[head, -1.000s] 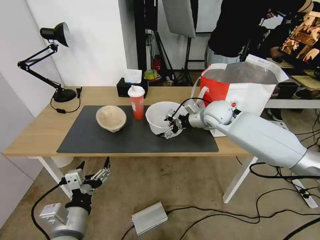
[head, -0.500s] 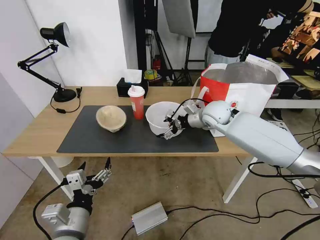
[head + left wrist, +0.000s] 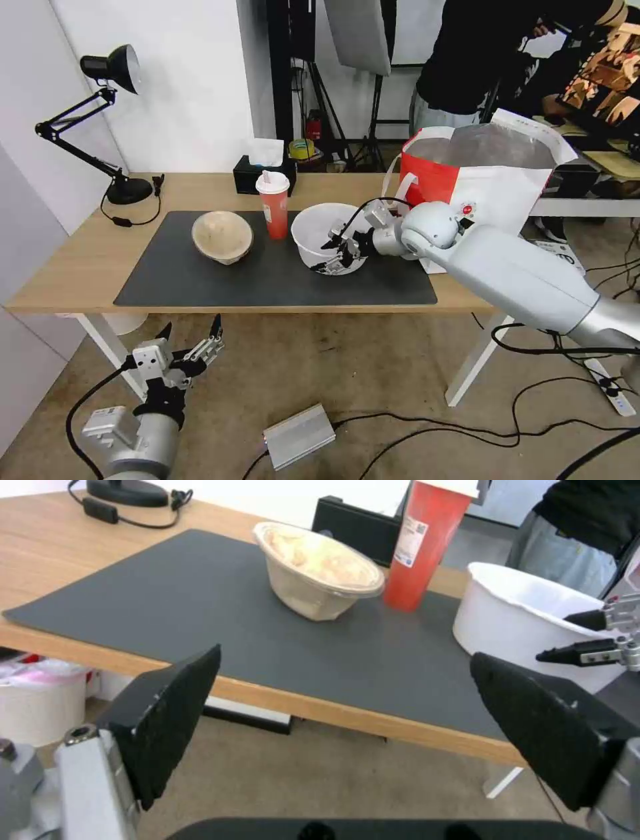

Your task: Pick up the trash from the table and place it into the takeout bag.

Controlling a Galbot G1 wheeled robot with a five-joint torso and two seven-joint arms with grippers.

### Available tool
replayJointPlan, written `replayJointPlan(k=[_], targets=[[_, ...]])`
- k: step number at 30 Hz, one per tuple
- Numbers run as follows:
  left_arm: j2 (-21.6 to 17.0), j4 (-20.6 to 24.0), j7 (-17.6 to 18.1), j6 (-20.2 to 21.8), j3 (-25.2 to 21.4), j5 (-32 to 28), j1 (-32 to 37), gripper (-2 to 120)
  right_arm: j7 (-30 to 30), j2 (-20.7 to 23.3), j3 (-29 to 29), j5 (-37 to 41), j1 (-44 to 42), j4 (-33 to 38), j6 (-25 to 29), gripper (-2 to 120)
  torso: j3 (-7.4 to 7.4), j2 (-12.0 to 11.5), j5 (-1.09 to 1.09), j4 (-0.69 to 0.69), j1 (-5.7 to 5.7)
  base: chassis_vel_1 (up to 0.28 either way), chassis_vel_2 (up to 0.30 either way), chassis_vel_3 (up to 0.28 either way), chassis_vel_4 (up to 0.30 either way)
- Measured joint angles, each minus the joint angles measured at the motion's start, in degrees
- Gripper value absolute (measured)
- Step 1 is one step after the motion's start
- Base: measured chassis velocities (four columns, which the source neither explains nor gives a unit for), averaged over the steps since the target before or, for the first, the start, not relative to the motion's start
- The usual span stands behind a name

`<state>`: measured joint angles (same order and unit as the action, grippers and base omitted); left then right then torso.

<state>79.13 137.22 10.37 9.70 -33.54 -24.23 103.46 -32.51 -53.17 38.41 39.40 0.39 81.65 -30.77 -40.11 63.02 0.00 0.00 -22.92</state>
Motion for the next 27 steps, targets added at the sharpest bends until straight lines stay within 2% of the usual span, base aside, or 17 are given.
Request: replayJointPlan(k=[2,4,6,8,9,12,16,27], targets=[[0.01,-0.01,0.02,-0.01,0.02,-0.02,-0.02,100,-0.03,0.00,0.05,0.06,-0.02,-0.03,-0.05,43,0.00,0.00,0.00,0.00,0.00,0.000,0.000,0.000,0.000],[0.02,-0.01,0.03,-0.02,0.04,-0.02,-0.03,100,-0.04,0.00,0.05,0.08,-0.04,-0.04,-0.06,41,0.00,0.00,0.00,0.00,0.00,0.000,0.000,0.000,0.000],[0.02,-0.01,0.04,-0.02,0.10,-0.03,-0.05,100,-0.05,0.01,0.08,0.10,-0.08,-0.05,-0.07,31,0.00,0.00,0.00,0.00,0.00,0.000,0.000,0.000,0.000],[0.02,-0.01,0.04,-0.02,0.10,-0.03,-0.05,100,-0.05,0.01,0.08,0.10,-0.08,-0.05,-0.07,31,0.00,0.00,0.00,0.00,0.00,0.000,0.000,0.000,0.000],[0.06,-0.01,0.05,-0.03,0.26,-0.04,-0.12,100,-0.05,0.07,0.12,0.12,-0.16,-0.05,-0.09,21,0.00,0.00,0.00,0.00,0.00,0.000,0.000,0.000,0.000],[0.09,-0.02,0.08,-0.06,0.38,-0.05,-0.19,100,-0.05,0.15,0.18,0.15,-0.29,-0.05,-0.09,7,0.00,0.00,0.00,0.00,0.00,0.000,0.000,0.000,0.000],[0.09,-0.02,0.10,-0.09,0.40,-0.05,-0.29,100,-0.04,0.08,0.26,0.19,-0.29,-0.11,-0.08,0,0.00,0.00,0.00,0.00,0.00,0.000,0.000,0.000,0.000],[0.08,-0.12,0.20,-0.24,0.60,-0.05,-0.62,100,0.08,-0.57,0.47,0.38,-0.23,-0.43,-0.01,0,0.01,0.00,0.00,0.00,0.00,0.000,0.000,0.000,0.000]])
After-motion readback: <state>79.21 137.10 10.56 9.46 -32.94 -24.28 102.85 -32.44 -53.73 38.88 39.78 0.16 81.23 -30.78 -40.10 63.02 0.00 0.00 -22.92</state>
